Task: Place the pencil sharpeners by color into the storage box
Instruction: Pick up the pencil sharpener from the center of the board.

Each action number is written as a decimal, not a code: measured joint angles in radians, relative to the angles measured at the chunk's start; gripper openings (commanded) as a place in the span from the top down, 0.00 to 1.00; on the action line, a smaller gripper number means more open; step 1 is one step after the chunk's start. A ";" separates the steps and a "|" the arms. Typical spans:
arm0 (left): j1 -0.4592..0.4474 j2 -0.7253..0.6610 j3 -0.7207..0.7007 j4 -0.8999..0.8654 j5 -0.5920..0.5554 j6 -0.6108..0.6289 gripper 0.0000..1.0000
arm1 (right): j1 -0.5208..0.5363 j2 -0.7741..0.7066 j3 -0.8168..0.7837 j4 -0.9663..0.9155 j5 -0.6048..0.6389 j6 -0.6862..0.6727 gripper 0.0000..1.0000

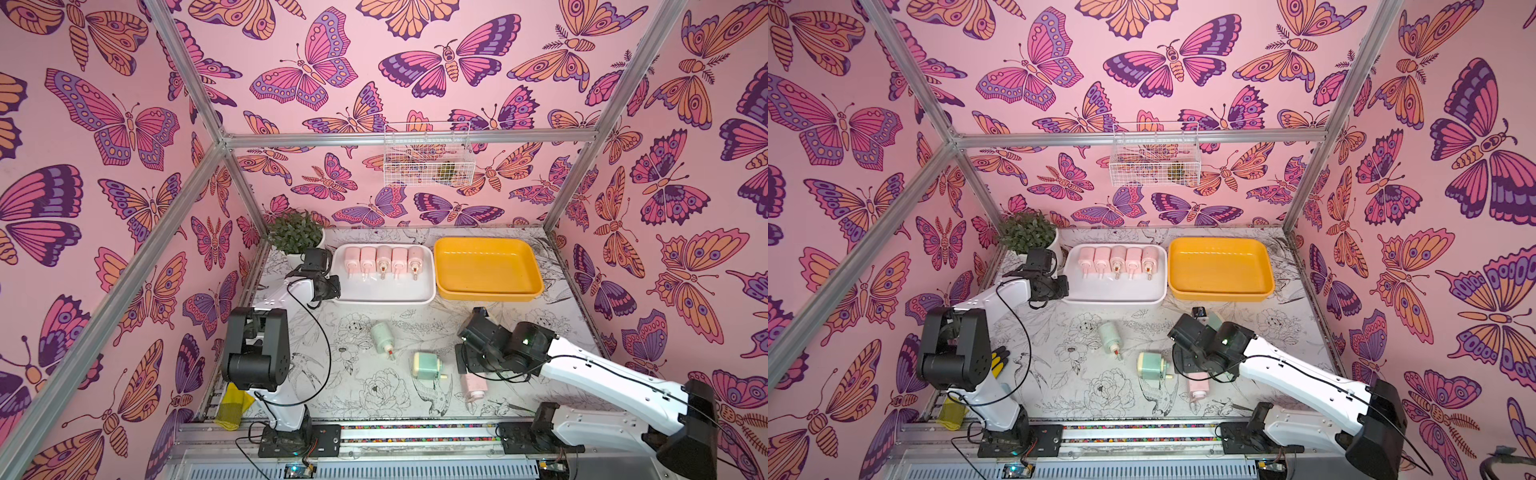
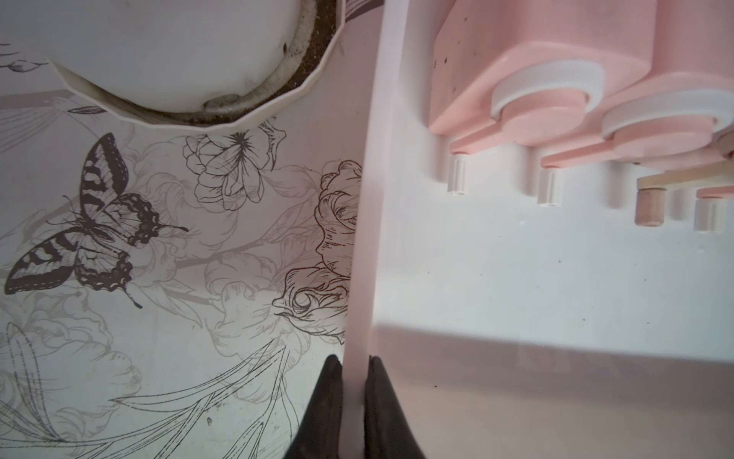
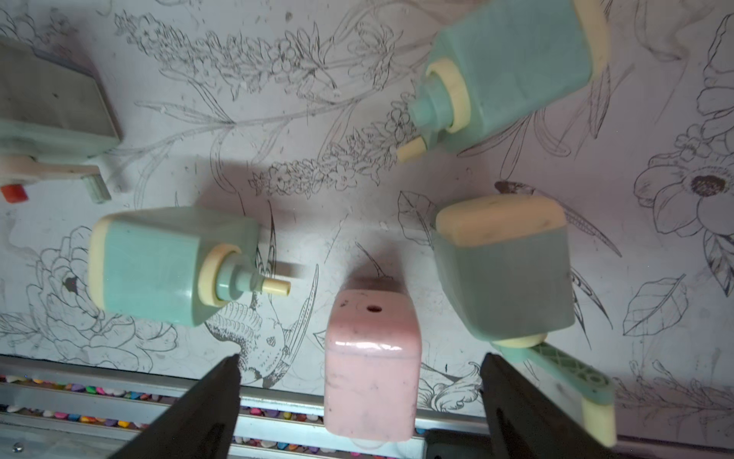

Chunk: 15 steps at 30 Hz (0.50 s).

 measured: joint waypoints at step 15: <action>0.000 0.000 0.000 0.000 0.000 0.000 0.89 | 0.040 0.011 -0.163 0.108 0.009 0.229 0.10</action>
